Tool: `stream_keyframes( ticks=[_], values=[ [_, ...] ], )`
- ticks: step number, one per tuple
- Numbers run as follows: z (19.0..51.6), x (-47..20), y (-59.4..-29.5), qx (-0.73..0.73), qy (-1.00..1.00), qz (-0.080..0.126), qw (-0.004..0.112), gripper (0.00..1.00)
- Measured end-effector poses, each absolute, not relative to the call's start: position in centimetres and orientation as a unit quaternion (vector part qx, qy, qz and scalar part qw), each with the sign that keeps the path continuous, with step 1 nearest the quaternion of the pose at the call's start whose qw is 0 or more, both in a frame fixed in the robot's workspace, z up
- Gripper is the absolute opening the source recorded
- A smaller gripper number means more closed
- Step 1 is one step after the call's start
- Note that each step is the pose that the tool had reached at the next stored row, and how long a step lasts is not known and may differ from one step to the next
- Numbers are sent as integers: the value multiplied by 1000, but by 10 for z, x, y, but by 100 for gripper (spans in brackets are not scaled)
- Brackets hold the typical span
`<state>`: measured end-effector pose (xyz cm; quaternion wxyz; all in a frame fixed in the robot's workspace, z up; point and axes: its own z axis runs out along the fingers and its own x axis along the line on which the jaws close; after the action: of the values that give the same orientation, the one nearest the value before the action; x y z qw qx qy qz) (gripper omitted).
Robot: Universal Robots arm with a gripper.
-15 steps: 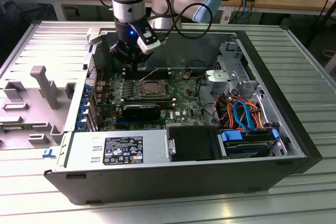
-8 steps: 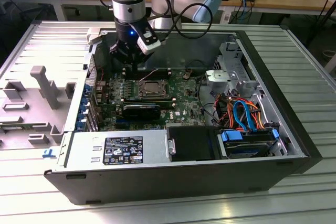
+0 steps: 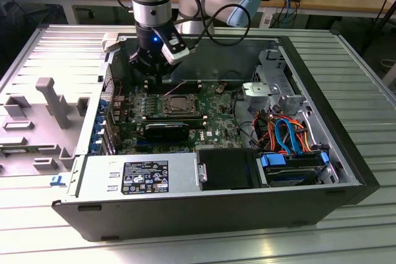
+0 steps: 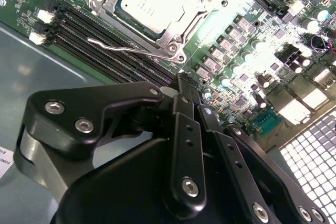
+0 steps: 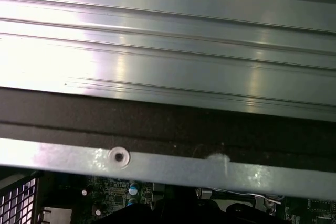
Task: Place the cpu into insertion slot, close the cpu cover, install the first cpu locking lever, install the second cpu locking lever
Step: 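Install the first cpu locking lever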
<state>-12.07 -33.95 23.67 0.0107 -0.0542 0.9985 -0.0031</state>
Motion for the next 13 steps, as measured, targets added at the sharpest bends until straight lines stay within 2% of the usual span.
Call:
stream_keyframes(
  ticks=[13],
  values=[
    [227,-118,-340,-54,998,-3,11,11]
  ],
)
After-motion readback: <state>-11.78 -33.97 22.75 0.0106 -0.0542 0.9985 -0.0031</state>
